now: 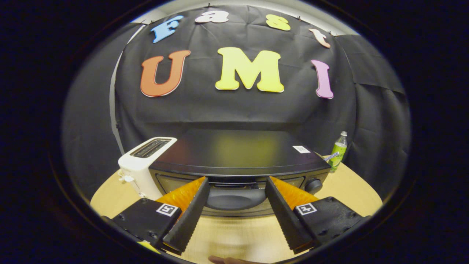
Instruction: Open the toaster oven, put the food inside, and close the toaster oven door.
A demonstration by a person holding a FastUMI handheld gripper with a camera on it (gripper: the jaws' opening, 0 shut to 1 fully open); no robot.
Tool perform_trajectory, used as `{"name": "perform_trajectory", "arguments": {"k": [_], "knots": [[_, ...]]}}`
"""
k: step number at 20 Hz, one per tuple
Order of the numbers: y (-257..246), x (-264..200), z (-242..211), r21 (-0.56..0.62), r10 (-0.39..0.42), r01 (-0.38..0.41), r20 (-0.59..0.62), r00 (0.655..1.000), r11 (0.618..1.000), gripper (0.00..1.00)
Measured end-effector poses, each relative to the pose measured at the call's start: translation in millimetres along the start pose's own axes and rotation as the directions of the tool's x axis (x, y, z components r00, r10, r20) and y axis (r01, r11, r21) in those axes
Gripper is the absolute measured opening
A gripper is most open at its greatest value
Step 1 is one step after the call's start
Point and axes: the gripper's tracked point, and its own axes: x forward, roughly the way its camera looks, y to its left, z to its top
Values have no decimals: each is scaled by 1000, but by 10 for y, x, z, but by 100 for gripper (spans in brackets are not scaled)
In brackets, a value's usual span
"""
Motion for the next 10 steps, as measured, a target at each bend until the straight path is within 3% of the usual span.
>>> {"name": "perform_trajectory", "arguments": {"k": [10], "knots": [[-37,-605,-826,-22,67,-71,-150,986,997,100]]}}
